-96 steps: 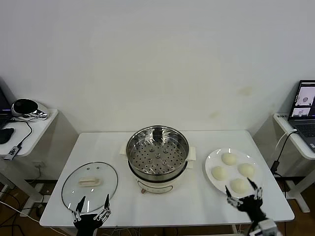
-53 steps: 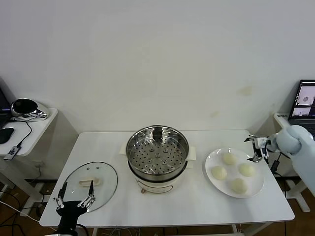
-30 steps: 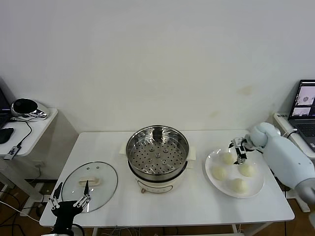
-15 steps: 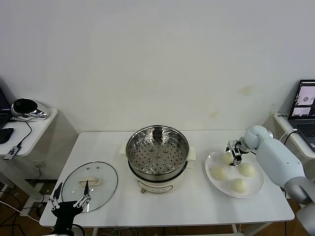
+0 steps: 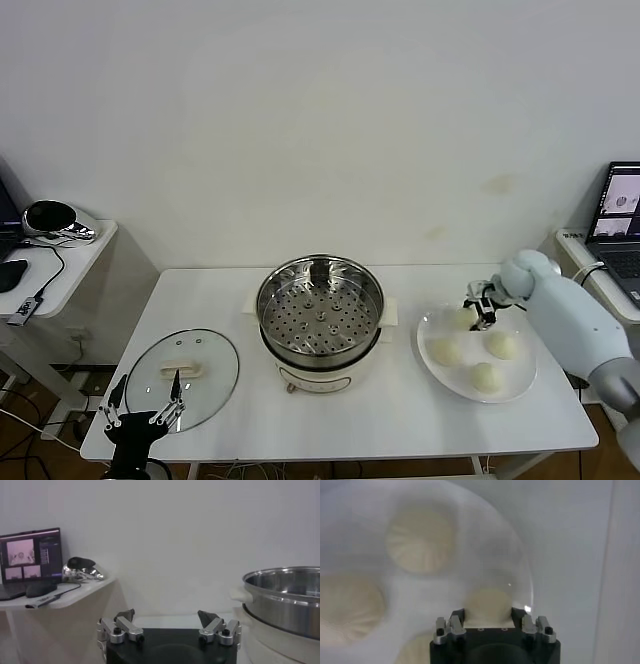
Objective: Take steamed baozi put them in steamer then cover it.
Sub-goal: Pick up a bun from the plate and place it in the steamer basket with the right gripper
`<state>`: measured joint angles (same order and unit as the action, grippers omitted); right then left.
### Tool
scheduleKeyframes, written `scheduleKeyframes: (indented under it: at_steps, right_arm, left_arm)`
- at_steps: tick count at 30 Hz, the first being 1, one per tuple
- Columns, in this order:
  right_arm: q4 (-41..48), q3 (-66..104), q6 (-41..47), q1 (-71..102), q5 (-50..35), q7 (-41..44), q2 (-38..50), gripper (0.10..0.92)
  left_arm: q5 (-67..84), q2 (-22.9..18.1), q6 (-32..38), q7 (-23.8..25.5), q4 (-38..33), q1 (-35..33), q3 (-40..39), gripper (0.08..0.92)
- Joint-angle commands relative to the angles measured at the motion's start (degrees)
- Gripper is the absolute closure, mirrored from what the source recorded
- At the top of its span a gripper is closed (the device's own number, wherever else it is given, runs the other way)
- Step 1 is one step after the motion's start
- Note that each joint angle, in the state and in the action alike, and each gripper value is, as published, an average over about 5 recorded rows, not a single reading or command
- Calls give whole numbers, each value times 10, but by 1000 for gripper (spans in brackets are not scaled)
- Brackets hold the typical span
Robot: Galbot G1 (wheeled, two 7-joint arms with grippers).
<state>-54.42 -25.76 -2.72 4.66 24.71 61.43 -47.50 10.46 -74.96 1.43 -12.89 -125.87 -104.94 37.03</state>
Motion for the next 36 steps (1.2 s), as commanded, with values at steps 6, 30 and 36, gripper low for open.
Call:
scheduleKeyframes:
  at_steps: [6, 30, 36]
  right_arm:
    - [-211, -221, 30, -238, -247, -15, 98, 431]
    - [-114, -483, -121, -393, -279, -61, -275, 423]
    - [-83, -496, -170, -370, -209, -63, -296, 423]
  left_arm:
    - [8, 8, -1, 0, 6, 8, -10, 177]
    - [24, 19, 4, 0, 4, 8, 14, 177]
    - [25, 16, 4, 0, -1, 9, 18, 177]
